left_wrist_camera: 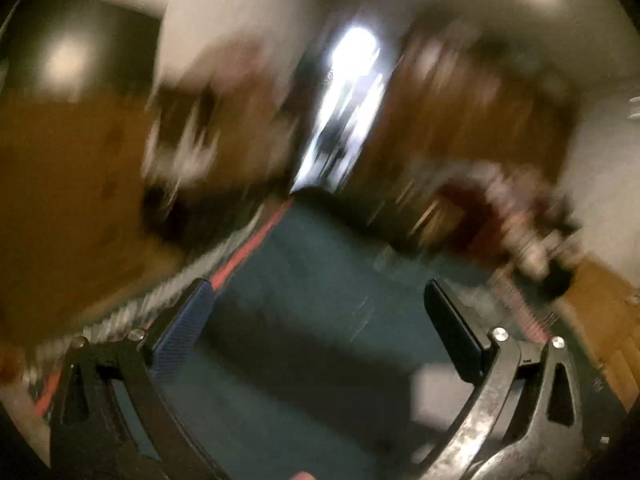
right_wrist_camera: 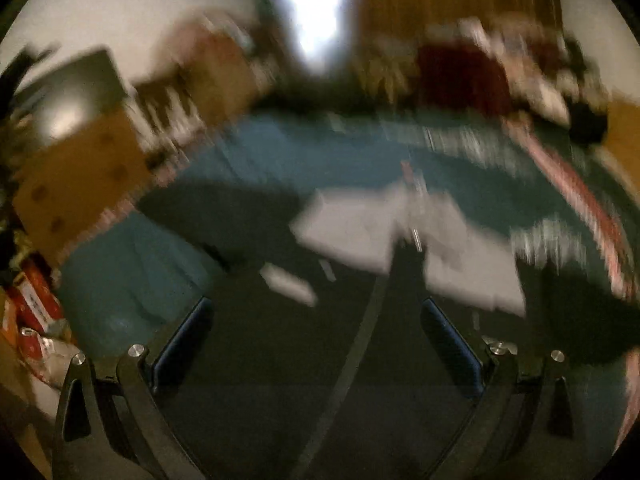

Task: Fold large clothes

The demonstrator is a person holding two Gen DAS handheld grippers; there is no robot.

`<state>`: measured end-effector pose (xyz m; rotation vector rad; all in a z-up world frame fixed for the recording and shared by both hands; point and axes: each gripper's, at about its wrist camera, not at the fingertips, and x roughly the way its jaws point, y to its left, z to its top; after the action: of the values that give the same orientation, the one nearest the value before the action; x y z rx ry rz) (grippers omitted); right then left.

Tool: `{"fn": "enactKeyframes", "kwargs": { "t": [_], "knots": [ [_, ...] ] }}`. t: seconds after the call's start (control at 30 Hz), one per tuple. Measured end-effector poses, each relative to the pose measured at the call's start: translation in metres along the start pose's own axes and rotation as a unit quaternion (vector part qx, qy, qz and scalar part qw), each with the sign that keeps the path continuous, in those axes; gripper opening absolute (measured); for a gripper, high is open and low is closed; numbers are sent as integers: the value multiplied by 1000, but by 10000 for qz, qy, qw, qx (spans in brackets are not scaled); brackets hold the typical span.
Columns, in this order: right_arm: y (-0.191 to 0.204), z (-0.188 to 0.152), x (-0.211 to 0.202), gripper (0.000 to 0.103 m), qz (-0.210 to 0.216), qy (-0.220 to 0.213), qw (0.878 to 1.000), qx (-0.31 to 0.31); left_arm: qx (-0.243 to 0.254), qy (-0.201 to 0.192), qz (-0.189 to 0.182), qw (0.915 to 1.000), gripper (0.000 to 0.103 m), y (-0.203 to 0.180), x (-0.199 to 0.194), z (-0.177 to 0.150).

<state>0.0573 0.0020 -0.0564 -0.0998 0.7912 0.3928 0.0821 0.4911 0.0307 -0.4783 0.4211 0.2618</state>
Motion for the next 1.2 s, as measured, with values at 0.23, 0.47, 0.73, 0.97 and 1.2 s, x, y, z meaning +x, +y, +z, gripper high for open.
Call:
{"fn": "enactKeyframes", "kwargs": {
  "t": [0.23, 0.47, 0.73, 0.97, 1.2],
  "knots": [
    [-97, -111, 104, 103, -817, 1757, 9789, 646, -874, 1609, 671, 9808, 102, 125, 137, -85],
    [-108, -124, 118, 103, -989, 1677, 9795, 523, -1056, 1847, 275, 9767, 91, 152, 180, -85],
    [-103, -118, 118, 103, -1049, 1508, 9812, 593, -1047, 1937, 156, 9753, 81, 159, 204, -77],
    [-105, -117, 119, 103, -1061, 1478, 9812, 637, -1266, 1683, 270, 9772, 55, 170, 220, -68],
    [-109, -112, 120, 103, -940, 1642, 9790, 759, -660, 1190, 288, 9903, 9, 128, 192, -52]
  ]
}}
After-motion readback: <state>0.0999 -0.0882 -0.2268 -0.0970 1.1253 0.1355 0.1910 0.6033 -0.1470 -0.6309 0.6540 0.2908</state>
